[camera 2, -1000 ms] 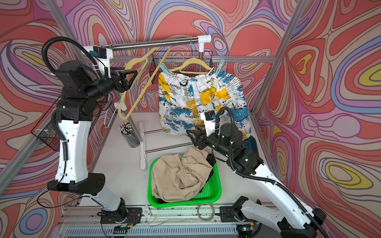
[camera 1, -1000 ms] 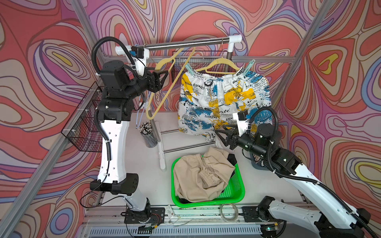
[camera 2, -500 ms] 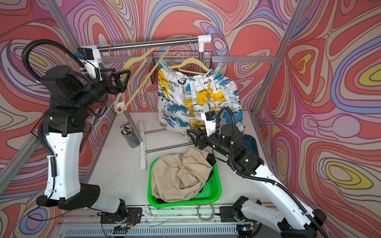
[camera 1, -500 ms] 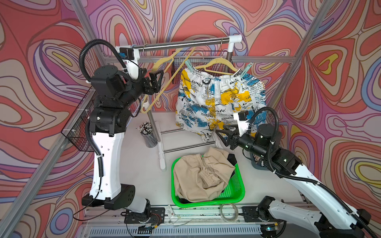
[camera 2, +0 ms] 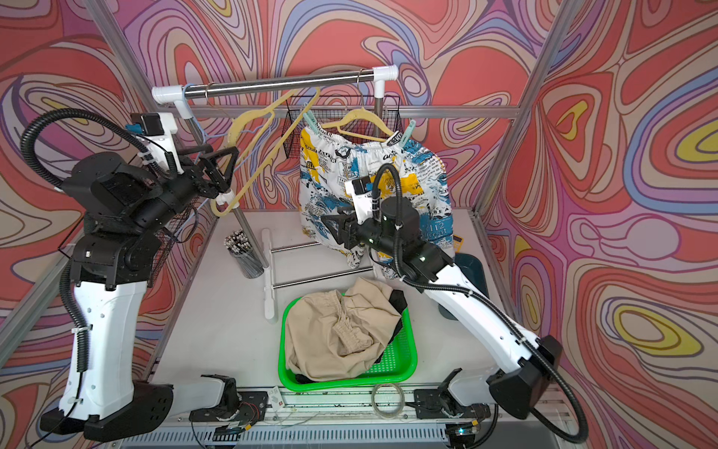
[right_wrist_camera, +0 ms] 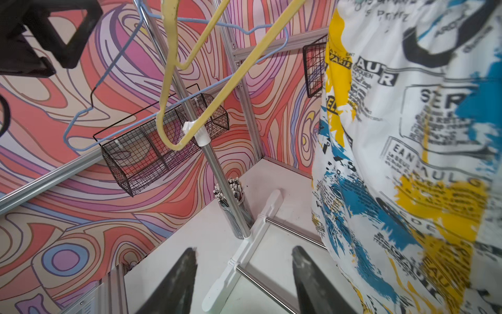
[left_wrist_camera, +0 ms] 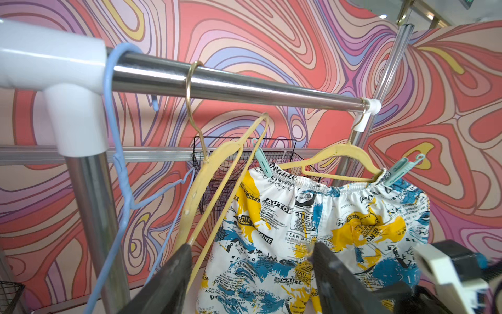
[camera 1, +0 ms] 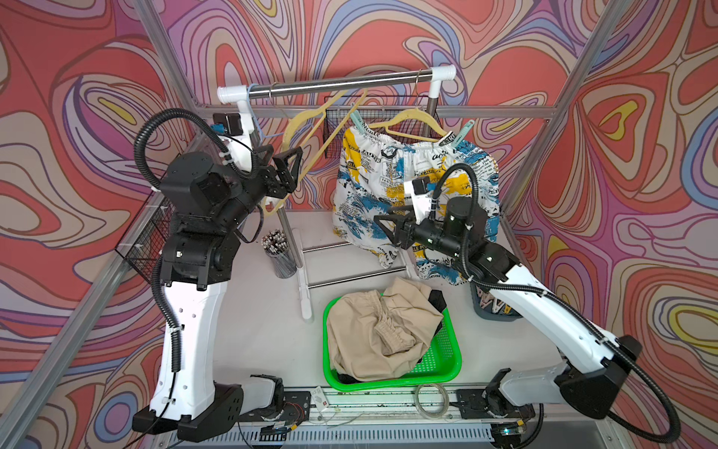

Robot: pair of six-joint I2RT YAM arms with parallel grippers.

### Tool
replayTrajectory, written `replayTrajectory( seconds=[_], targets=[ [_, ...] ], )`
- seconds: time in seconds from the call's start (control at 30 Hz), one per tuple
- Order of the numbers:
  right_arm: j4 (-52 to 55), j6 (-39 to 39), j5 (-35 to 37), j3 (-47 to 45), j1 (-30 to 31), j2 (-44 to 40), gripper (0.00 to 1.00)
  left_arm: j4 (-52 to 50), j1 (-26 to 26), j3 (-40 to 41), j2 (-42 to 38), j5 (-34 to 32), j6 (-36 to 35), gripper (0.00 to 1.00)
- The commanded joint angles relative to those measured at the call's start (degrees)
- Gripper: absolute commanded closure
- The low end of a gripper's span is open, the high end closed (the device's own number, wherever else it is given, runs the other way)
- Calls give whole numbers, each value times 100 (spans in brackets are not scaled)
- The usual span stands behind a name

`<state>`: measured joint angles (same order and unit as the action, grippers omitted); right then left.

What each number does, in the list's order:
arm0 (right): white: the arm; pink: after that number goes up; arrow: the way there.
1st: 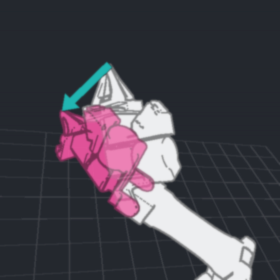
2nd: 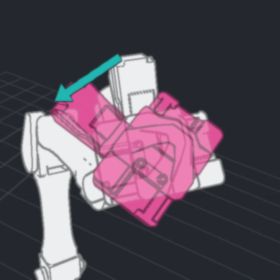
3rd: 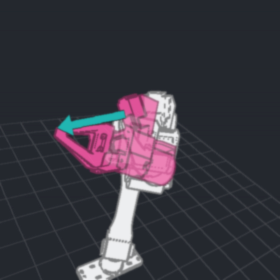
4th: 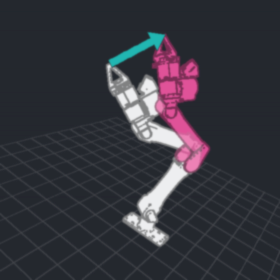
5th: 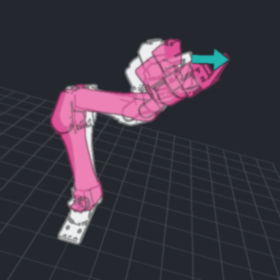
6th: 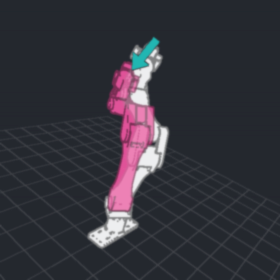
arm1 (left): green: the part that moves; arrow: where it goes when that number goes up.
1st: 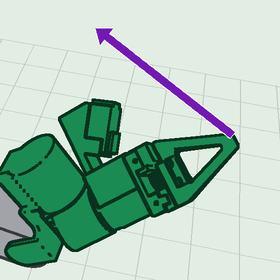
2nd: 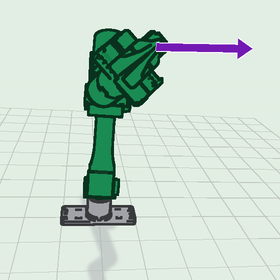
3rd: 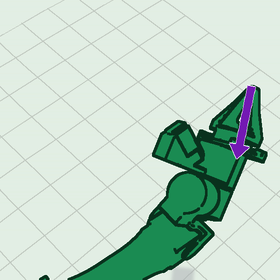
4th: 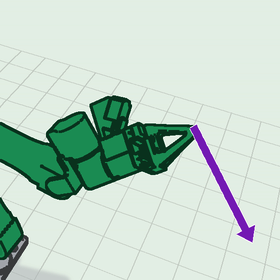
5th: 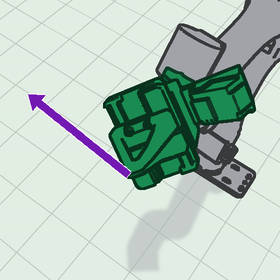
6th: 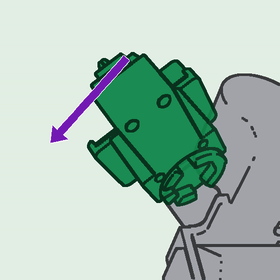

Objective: Remove the clothespins securing shorts to the hanger
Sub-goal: Adjust the shorts on the hanger.

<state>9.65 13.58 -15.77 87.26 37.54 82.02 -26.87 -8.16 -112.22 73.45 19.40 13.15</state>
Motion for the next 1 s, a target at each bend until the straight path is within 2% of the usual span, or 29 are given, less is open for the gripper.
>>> replayTrajectory(
  seconds=[0.0, 0.07, 0.17, 0.27, 0.43, 0.6, 0.7, 0.97],
  targets=[
    [-384, 94, -330, 847, -37, 728, 42, 313, -27, 73, -138, 257, 45, 28],
    [-461, 148, -280, 1437, -45, 1267, 43, 235, -35, 86, -135, 206, -42, 29],
    [-476, -46, 340, 2102, -69, 1897, 46, 187, -45, 130, -131, 212, -128, 31],
    [-181, -254, 636, 2869, -154, 2697, 46, 274, -45, 224, -129, 268, -57, 31],
    [-435, -384, 889, 3477, -253, 3486, 46, 467, -45, 426, -138, 416, 122, 32],
    [-182, -763, 1800, 4184, -382, 4144, 45, 534, -45, 585, -173, 461, 215, 32],
    [22, -795, 2165, 4400, -537, 4330, 44, 525, -45, 632, -221, 468, 209, 32],
    [-42, -1056, 3096, 3986, -745, 4058, 44, 485, -45, 667, -217, 468, 188, 33]
  ],
)
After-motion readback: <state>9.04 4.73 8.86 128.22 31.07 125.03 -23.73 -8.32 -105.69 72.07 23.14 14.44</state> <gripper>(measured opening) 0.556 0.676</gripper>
